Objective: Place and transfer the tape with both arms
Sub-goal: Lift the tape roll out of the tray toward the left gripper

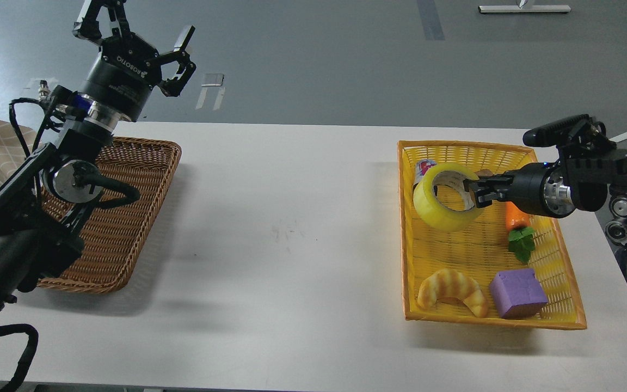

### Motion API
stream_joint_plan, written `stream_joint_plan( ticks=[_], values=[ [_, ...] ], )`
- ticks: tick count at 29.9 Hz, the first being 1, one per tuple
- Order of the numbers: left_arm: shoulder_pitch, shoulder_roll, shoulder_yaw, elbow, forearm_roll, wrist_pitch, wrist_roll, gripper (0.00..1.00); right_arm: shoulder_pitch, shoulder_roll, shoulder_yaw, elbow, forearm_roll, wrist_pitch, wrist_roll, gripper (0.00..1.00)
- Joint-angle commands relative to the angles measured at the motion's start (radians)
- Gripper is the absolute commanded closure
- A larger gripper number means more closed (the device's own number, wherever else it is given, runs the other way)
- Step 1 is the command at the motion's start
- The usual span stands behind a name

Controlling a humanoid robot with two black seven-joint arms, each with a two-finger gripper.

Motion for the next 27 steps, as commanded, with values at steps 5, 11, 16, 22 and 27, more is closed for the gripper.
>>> stream_joint_plan(
  ticks=[5,11,16,22,27],
  values=[
    [0.000,0.004,-0.003,0.000,-0.001,0.000,-0.001,0.02,0.104,0.154,-0.006,-0.056,0.001,0.000,0.000,1.00],
    [0.000,0.004,-0.003,0.000,-0.001,0.000,-0.003,0.02,0.155,0.390,-0.016,-0.237,-0.001,0.000,0.000,1.00],
    [0.000,0.006,-0.010,0.000,-0.001,0.000,-0.003,0.02,0.202,0.548,-0.081,-0.343,-0.001,0.000,0.002,1.00],
    [0.000,0.016,-0.023,0.000,-0.001,0.000,-0.004,0.02,0.222,0.686,-0.164,-0.443,-0.001,0.000,0.003,1.00],
    [0.001,0.019,-0.023,0.000,-0.001,0.000,-0.006,0.02,0.221,0.743,-0.237,-0.486,-0.002,0.000,0.005,1.00]
  ],
)
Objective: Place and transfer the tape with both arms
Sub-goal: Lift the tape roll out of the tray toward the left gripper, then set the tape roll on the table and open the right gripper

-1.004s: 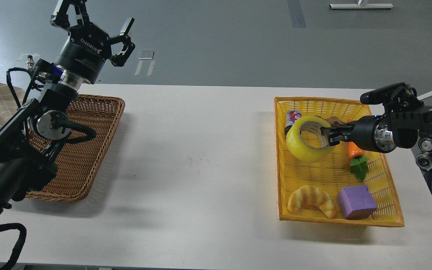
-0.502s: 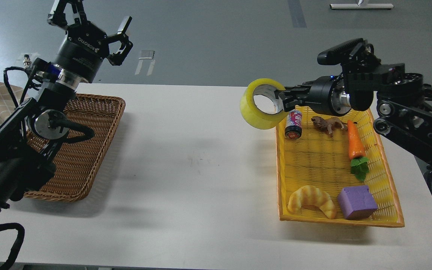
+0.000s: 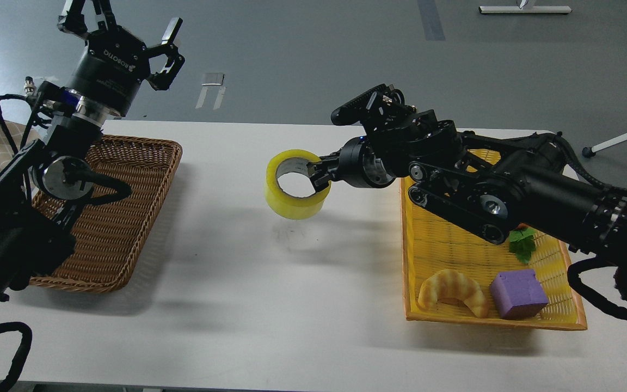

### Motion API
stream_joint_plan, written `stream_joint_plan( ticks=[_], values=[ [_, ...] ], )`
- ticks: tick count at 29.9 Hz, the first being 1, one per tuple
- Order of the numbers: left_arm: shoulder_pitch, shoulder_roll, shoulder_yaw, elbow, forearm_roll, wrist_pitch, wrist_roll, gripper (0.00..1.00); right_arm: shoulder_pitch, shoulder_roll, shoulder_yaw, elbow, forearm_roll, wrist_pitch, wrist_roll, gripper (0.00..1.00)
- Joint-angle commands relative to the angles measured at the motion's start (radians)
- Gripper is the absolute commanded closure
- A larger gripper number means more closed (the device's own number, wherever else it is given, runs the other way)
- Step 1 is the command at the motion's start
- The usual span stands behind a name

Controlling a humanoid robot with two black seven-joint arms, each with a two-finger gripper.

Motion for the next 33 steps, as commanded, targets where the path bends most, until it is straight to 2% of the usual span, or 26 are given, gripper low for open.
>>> stream_joint_plan(
  ticks=[1,8,16,31,33],
  values=[
    [0.001,0.001,0.000,0.000,0.000,0.000,-0.003,0.02,-0.001,0.023,-0.040,-0.023,-0.003,0.000,0.000,1.00],
    [0.001,-0.001,0.000,0.000,0.000,0.000,-0.004,0.02,-0.002,0.023,-0.132,-0.061,-0.015,0.000,-0.002,1.00],
    [0.006,0.001,-0.003,0.000,0.000,0.000,-0.004,0.02,-0.024,0.023,-0.137,-0.131,-0.015,0.000,-0.002,1.00],
    [0.007,-0.004,-0.008,0.000,0.000,0.000,-0.003,0.02,-0.053,0.023,-0.133,-0.134,-0.012,0.000,-0.002,1.00],
    [0.007,-0.004,-0.006,0.000,0.000,0.000,-0.003,0.02,-0.058,0.023,-0.132,-0.134,-0.012,0.000,-0.002,0.93]
  ],
)
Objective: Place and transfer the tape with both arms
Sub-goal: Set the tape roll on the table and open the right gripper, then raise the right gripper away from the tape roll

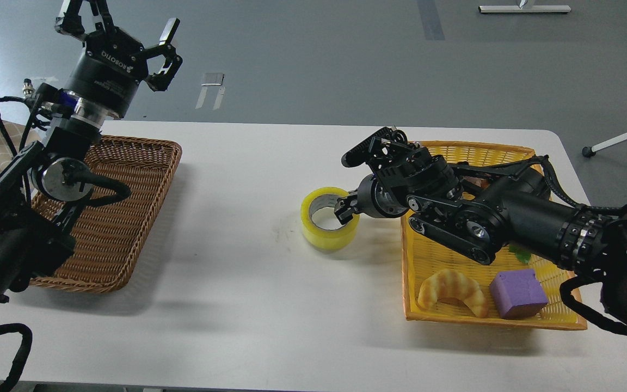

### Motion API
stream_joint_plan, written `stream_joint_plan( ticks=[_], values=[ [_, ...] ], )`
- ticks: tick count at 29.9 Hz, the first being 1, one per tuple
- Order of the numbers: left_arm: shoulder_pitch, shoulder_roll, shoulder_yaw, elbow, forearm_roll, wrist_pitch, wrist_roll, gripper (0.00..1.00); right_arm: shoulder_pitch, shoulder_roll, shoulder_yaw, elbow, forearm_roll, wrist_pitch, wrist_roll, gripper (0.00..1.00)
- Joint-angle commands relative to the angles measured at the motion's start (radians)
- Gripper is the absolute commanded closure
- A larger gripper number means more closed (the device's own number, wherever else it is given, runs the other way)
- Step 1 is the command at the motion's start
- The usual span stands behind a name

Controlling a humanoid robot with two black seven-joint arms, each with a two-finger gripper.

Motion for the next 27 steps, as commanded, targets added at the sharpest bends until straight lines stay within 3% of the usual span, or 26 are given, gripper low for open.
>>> stream_joint_plan(
  ticks=[1,5,6,7,20,27],
  values=[
    [0.000,0.000,0.001,0.000,0.000,0.000,0.000,0.02,-0.008,0.000,0.003,0.000,0.000,0.000,0.000,0.77],
    [0.000,0.000,0.002,0.000,0.000,0.000,0.002,0.02,-0.009,0.000,0.009,0.002,0.009,0.000,0.000,0.32],
    [0.000,0.000,0.002,0.000,0.000,0.000,0.002,0.02,-0.012,0.000,0.020,0.002,0.011,0.000,0.000,0.07],
    [0.000,0.000,0.002,0.000,0.000,0.000,0.002,0.02,-0.013,0.000,0.026,0.002,0.011,0.000,0.000,0.03],
    [0.009,0.003,0.002,0.000,0.000,0.000,0.005,0.02,0.047,0.000,0.176,0.090,0.015,0.000,0.000,0.00],
    [0.011,0.005,0.010,0.003,0.002,0.000,0.009,0.02,-0.002,-0.193,0.408,0.261,0.139,0.000,-0.005,0.00]
  ],
)
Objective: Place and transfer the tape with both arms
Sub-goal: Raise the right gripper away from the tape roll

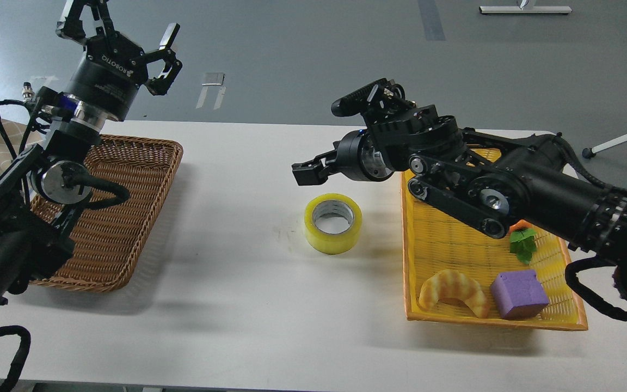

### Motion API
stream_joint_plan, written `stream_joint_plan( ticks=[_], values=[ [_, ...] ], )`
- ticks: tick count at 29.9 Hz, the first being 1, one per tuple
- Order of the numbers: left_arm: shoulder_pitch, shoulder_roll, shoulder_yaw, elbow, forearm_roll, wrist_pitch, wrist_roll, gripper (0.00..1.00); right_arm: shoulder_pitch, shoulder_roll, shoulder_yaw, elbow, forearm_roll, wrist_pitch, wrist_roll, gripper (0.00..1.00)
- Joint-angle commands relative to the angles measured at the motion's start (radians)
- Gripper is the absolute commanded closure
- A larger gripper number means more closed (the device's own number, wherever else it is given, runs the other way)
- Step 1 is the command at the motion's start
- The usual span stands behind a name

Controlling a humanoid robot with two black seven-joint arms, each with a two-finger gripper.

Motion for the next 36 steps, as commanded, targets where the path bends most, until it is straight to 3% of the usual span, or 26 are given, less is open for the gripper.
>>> stream_joint_plan(
  ticks=[1,5,11,15,19,28,36],
  values=[
    [0.001,0.000,0.008,0.002,0.001,0.000,0.002,0.02,-0.036,-0.073,0.108,0.051,0.109,0.000,-0.004,0.00],
    [0.001,0.000,0.009,0.002,0.001,0.000,0.002,0.02,-0.078,-0.153,0.252,0.069,0.281,0.000,-0.004,0.00],
    [0.001,0.000,0.003,0.002,0.002,0.000,0.002,0.02,-0.196,-0.173,0.516,0.075,0.381,0.000,-0.004,0.00],
    [0.001,0.000,0.005,0.002,0.002,0.000,0.003,0.02,-0.308,-0.152,0.763,0.071,0.448,0.000,0.002,0.00],
    [0.001,0.000,0.014,0.003,0.005,0.000,0.005,0.02,-0.427,-0.067,0.995,0.051,0.675,0.000,0.002,0.00],
    [0.001,-0.002,0.017,0.003,0.008,0.000,0.003,0.02,-0.535,-0.058,1.043,0.020,1.172,0.000,-0.010,0.00],
    [0.021,0.002,0.033,-0.006,0.018,0.000,0.006,0.02,-0.601,-0.055,1.055,-0.003,1.414,0.000,-0.008,0.00]
  ],
)
